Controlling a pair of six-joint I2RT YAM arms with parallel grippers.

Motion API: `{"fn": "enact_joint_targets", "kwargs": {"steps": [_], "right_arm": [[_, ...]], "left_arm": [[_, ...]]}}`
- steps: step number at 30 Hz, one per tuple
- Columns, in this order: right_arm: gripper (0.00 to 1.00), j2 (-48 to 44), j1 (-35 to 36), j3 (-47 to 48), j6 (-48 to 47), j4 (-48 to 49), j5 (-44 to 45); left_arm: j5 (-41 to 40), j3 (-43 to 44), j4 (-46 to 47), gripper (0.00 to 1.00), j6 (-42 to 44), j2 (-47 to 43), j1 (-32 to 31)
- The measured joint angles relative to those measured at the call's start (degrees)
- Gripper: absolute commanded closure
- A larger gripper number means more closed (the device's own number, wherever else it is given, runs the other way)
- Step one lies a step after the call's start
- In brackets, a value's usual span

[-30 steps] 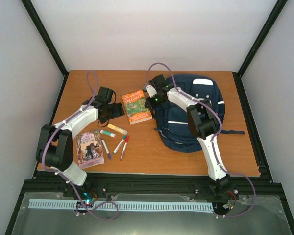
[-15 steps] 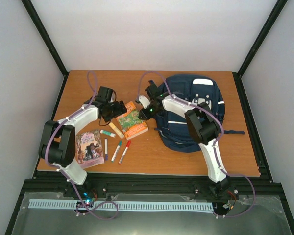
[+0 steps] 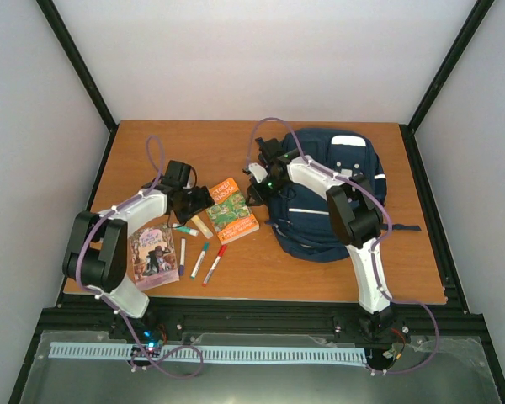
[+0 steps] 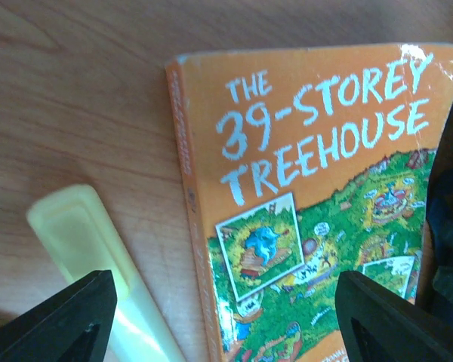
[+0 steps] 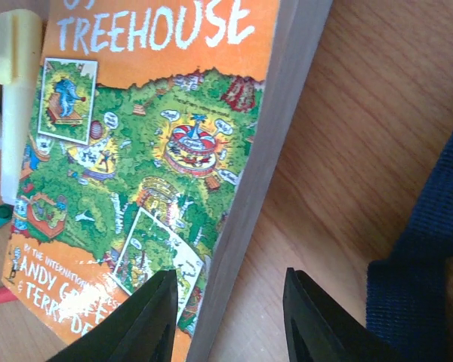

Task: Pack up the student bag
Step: Pick up the book from the center of the board.

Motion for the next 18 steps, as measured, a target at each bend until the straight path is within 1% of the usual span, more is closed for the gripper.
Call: {"fn": "enact_joint_targets", "kwargs": {"steps": [4, 9, 11, 14, 18], "right_arm": [[0.62, 0.1, 0.0, 0.2, 0.0, -0.2, -1.3], [0.7, 2.6, 0.0, 0.4, 0.2, 0.3, -2.1], [0.74, 3.9, -0.1, 1.1, 0.4, 0.5, -3.7], [0.85, 4.5, -0.2, 1.8, 1.1, 0.2, -4.9], [0.92, 4.6, -0.2, 1.9, 3.2, 0.1, -5.2]], "left_arm": [[3.1, -1.9, 1.5, 0.22, -0.7, -0.6, 0.0], [5.1, -3.0, 2.6, 0.23, -0.9, -0.9, 0.0], [5.5, -3.0, 2.6, 0.23, -0.9, -1.2, 0.0], [6.0, -3.0, 2.9, 0.2, -1.1, -1.4, 0.0], [6.4, -3.1, 3.0, 0.18, -1.9, -1.4, 0.0]]}}
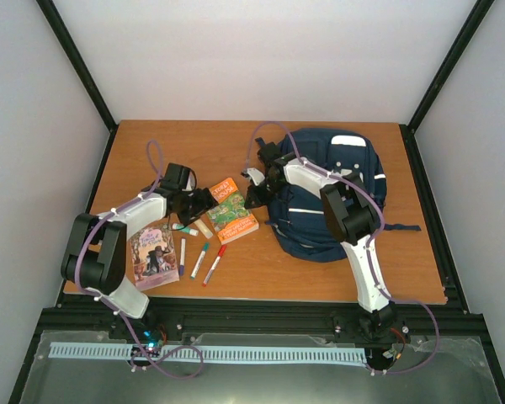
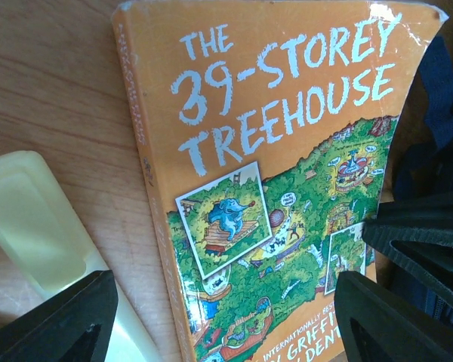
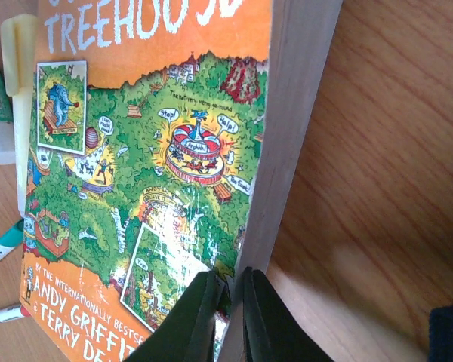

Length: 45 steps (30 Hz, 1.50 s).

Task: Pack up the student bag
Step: Pick up the book from the center of the board.

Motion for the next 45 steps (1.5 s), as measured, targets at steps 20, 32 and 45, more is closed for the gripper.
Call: {"fn": "enact_joint_targets", "kwargs": {"steps": [20, 32, 45], "right_arm": [[0.97, -0.1, -3.0, -4.8, 3.5, 6.1, -8.1], [0.97, -0.1, -4.4, -4.8, 3.7, 6.0, -8.1], [0.97, 1.2, -5.0, -4.5, 3.4, 6.1, -5.9]], "left_arm": [[4.2, 0.8, 6.6, 0.21, -2.7, 7.8, -1.1], [6.0, -0.7, 17.4, 0.26, -5.8, 9.5, -2.0], [13.9, -5.8, 31.9, 0.56, -12.1, 0.5, -5.5]]}}
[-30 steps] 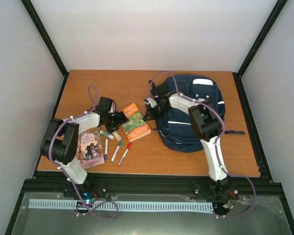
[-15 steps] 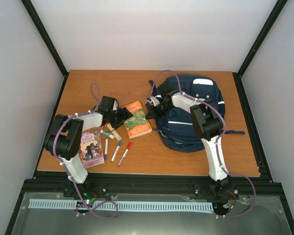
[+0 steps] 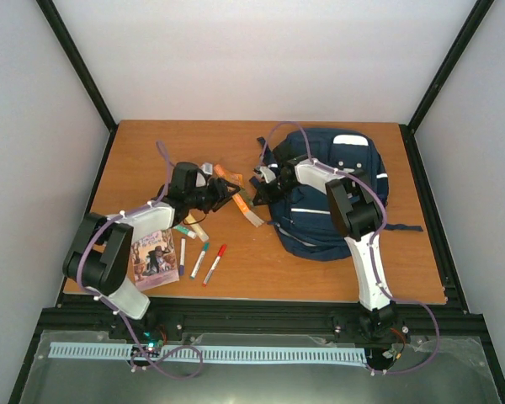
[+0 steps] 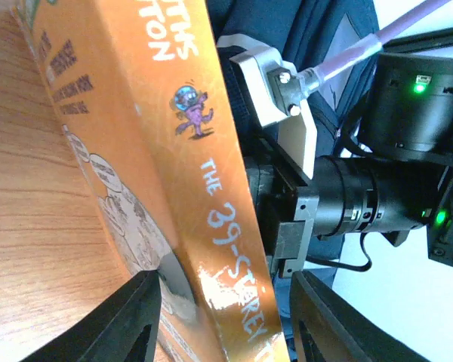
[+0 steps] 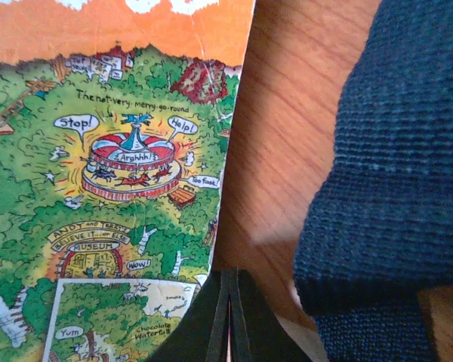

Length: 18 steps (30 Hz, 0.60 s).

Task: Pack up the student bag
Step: Pick up the book from the center of the board.

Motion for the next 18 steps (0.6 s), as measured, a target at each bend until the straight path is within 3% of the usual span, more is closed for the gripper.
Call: {"fn": "enact_joint_targets", "kwargs": {"steps": [2, 8, 18], "right_arm": [[0.97, -0.1, 0.2, 0.0, -0.1, 0.0, 0.4], [0.96, -0.1, 0.2, 0.0, -0.2, 0.0, 0.4], [0.95, -0.1, 0.2, 0.0, -0.4, 0.1, 0.4]], "left_arm": [[0.0, 0.7, -0.7, 0.55, -0.8, -0.1, -0.2], [-2.0, 4.7, -8.5, 0.41, -2.0, 2.5, -0.3], [-5.5, 4.4, -17.2, 0.47, -2.3, 3.6, -0.3]]}}
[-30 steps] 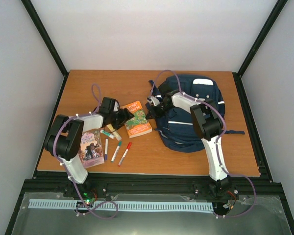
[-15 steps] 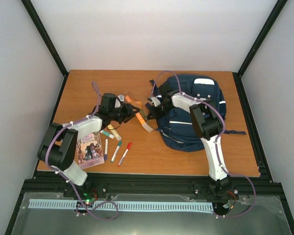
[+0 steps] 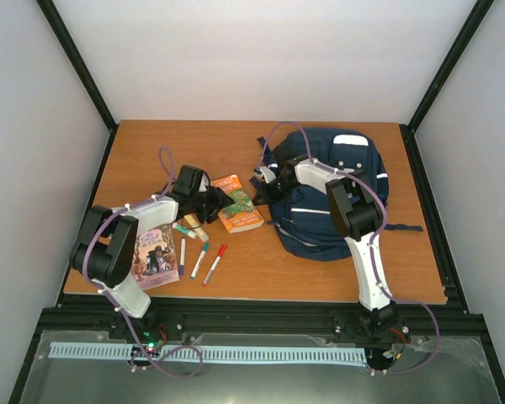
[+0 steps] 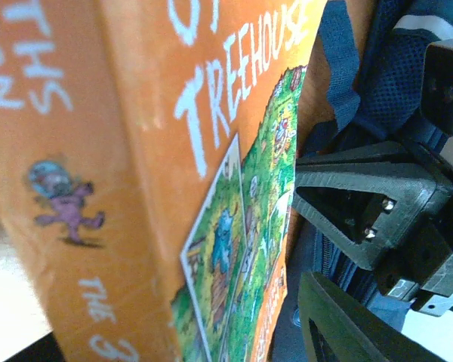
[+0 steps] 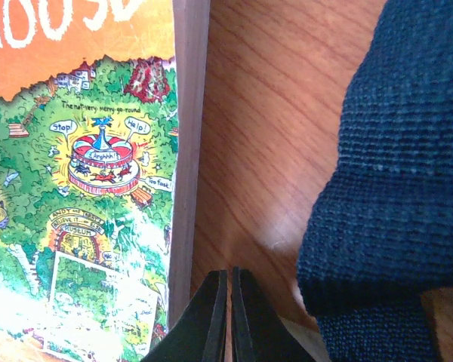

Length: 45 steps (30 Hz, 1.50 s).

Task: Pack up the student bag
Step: Pick up the book from the center of the board.

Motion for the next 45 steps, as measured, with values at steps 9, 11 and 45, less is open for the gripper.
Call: {"fn": "enact_joint_targets", "kwargs": {"steps": [9, 11, 45], "right_arm": [[0.91, -0.2, 0.0, 0.0, -0.1, -0.1, -0.5], [0.89, -0.6, 0.0, 0.0, -0.1, -0.2, -0.2], [0.0, -76.3, -22.2, -36.6, -13.2, -2.8, -1.5]], "left_arm": [[-1.2, 0.0, -2.3, 0.74, -0.2, -1.8, 0.0], [-1.0, -0.1, -2.3, 0.81, -0.4, -1.9, 0.0], [16.6, 5.6, -15.1, 0.99, 23.1, -29.4, -0.9]]}}
